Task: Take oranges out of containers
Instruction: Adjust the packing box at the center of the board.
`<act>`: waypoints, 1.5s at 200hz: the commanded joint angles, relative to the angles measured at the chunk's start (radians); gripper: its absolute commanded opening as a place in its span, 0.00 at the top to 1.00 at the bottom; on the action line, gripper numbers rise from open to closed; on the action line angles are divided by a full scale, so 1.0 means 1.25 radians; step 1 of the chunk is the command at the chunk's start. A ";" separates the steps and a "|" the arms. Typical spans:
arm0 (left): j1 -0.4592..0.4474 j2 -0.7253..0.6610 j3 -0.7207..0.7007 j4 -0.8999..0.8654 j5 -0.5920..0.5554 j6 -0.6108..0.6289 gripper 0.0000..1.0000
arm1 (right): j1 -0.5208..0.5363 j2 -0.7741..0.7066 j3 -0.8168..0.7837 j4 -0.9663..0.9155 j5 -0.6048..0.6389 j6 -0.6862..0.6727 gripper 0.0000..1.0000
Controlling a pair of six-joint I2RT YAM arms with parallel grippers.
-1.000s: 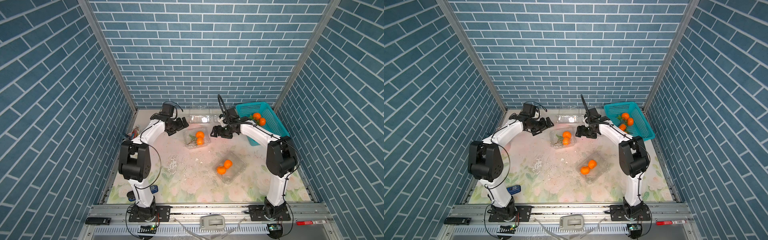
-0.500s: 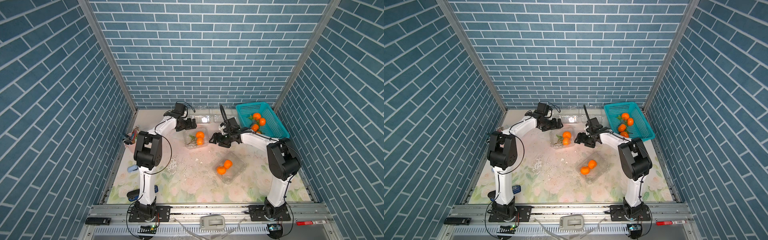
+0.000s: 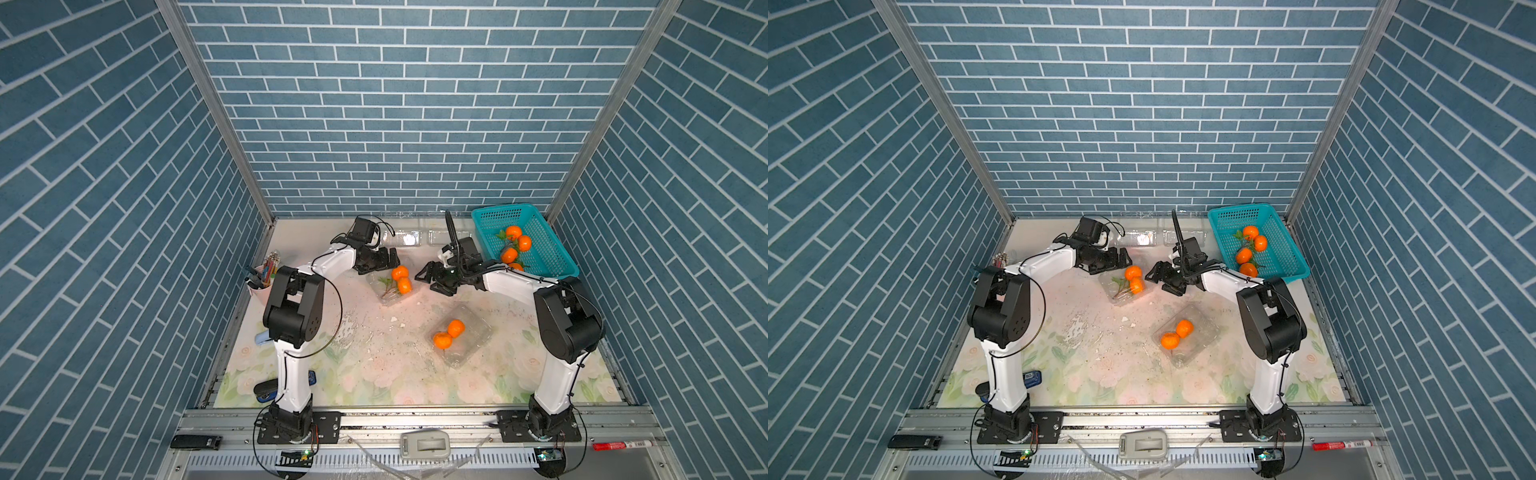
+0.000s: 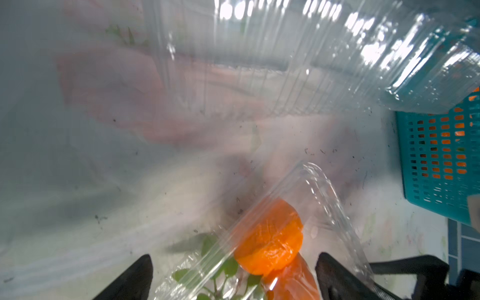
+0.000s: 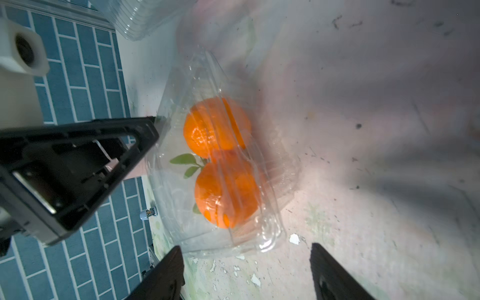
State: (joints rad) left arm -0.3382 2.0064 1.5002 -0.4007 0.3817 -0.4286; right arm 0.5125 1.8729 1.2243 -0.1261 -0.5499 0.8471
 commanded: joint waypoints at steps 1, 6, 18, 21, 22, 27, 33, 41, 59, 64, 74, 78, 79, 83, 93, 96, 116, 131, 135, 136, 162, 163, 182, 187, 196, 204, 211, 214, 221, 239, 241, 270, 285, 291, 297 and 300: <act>0.001 -0.057 -0.049 0.068 0.044 -0.071 0.01 | 0.000 0.021 0.053 0.012 -0.017 0.032 0.23; 0.001 -0.065 -0.061 0.079 0.050 -0.083 0.01 | -0.001 0.030 0.065 0.009 -0.019 0.030 0.23; 0.000 -0.086 -0.091 0.104 0.061 -0.110 0.01 | -0.006 0.053 0.095 -0.010 -0.025 0.021 0.24; -0.001 -0.090 -0.095 0.108 0.063 -0.115 0.01 | -0.008 0.057 0.103 -0.016 -0.026 0.017 0.23; -0.001 -0.092 -0.097 0.109 0.063 -0.118 0.01 | -0.008 0.058 0.105 -0.019 -0.026 0.016 0.23; 0.001 -0.101 -0.105 0.111 0.063 -0.124 0.01 | -0.012 0.061 0.113 -0.031 -0.024 0.009 0.23; 0.001 -0.110 -0.111 0.108 0.064 -0.128 0.01 | -0.017 0.061 0.121 -0.049 -0.017 -0.002 0.23; 0.002 -0.122 -0.118 0.100 0.064 -0.130 0.01 | -0.024 0.053 0.125 -0.074 -0.003 -0.016 0.23; 0.009 -0.150 -0.129 0.065 0.047 -0.128 0.01 | -0.037 0.018 0.107 -0.107 0.021 -0.043 0.22; 0.012 -0.156 -0.128 0.046 0.036 -0.128 0.01 | -0.039 0.006 0.097 -0.109 0.022 -0.045 0.22; 0.024 -0.164 -0.129 0.018 0.016 -0.128 0.01 | -0.037 -0.015 0.078 -0.106 0.026 -0.045 0.21; 0.029 -0.166 -0.130 0.011 0.013 -0.129 0.01 | -0.035 -0.024 0.069 -0.102 0.023 -0.040 0.21; 0.030 -0.167 -0.131 0.010 0.012 -0.130 0.01 | -0.035 -0.025 0.067 -0.100 0.023 -0.039 0.21; 0.035 -0.167 -0.132 0.006 0.010 -0.132 0.01 | -0.031 -0.032 0.057 -0.091 0.019 -0.029 0.20; 0.045 -0.165 -0.135 0.003 0.009 -0.131 0.01 | -0.016 -0.046 0.029 -0.053 0.012 0.005 0.20; 0.047 -0.161 -0.134 0.003 0.009 -0.129 0.01 | -0.010 -0.050 0.022 -0.040 0.011 0.016 0.20; 0.050 -0.129 -0.117 -0.005 0.017 -0.123 0.01 | 0.037 -0.056 -0.021 0.056 0.013 0.103 0.20; 0.050 -0.114 -0.128 0.034 0.052 -0.147 0.01 | 0.068 -0.055 -0.056 0.152 0.027 0.183 0.20; 0.050 -0.112 -0.134 0.047 0.060 -0.156 0.01 | 0.074 -0.053 -0.066 0.181 0.029 0.205 0.20; 0.050 -0.111 -0.135 0.050 0.062 -0.159 0.01 | 0.076 -0.052 -0.069 0.186 0.030 0.209 0.20; 0.050 -0.101 -0.160 0.098 0.089 -0.197 0.01 | 0.109 -0.026 -0.108 0.319 0.042 0.318 0.20; 0.050 -0.101 -0.161 0.100 0.090 -0.198 0.01 | 0.110 -0.024 -0.108 0.321 0.043 0.320 0.20; 0.050 -0.098 -0.176 0.125 0.109 -0.217 0.01 | 0.124 -0.014 -0.112 0.343 0.056 0.337 0.20; 0.050 -0.097 -0.178 0.130 0.113 -0.222 0.01 | 0.126 -0.012 -0.111 0.344 0.057 0.336 0.20; 0.050 -0.097 -0.185 0.137 0.113 -0.227 0.01 | 0.129 -0.009 -0.107 0.346 0.055 0.339 0.20; 0.050 -0.098 -0.193 0.145 0.117 -0.234 0.01 | 0.129 -0.006 -0.107 0.353 0.054 0.343 0.20; 0.050 -0.098 -0.199 0.156 0.121 -0.241 0.01 | 0.129 -0.006 -0.108 0.360 0.055 0.347 0.20; 0.050 -0.098 -0.202 0.160 0.123 -0.245 0.01 | 0.129 -0.005 -0.109 0.365 0.056 0.349 0.20; 0.050 -0.098 -0.207 0.168 0.130 -0.254 0.01 | 0.129 -0.004 -0.109 0.373 0.055 0.354 0.20; 0.050 -0.098 -0.217 0.194 0.140 -0.275 0.01 | 0.129 0.001 -0.112 0.398 0.054 0.367 0.21; 0.050 -0.099 -0.218 0.197 0.141 -0.278 0.01 | 0.129 0.002 -0.112 0.402 0.054 0.369 0.21; 0.050 -0.105 -0.229 0.214 0.139 -0.292 0.01 | 0.129 0.007 -0.098 0.418 0.040 0.380 0.22; 0.050 -0.106 -0.229 0.210 0.137 -0.290 0.01 | 0.128 0.001 -0.100 0.409 0.044 0.377 0.22; 0.050 -0.104 -0.229 0.211 0.136 -0.290 0.01 | 0.127 -0.001 -0.100 0.401 0.045 0.373 0.22; 0.051 -0.104 -0.229 0.211 0.137 -0.290 0.01 | 0.126 -0.004 -0.101 0.387 0.046 0.368 0.22; 0.051 -0.104 -0.229 0.210 0.136 -0.290 0.01 | 0.125 -0.007 -0.100 0.376 0.048 0.364 0.22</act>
State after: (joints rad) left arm -0.2672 1.8782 1.2278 -0.1543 0.5148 -0.7738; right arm 0.6647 1.8671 1.0866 0.3305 -0.4828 1.2831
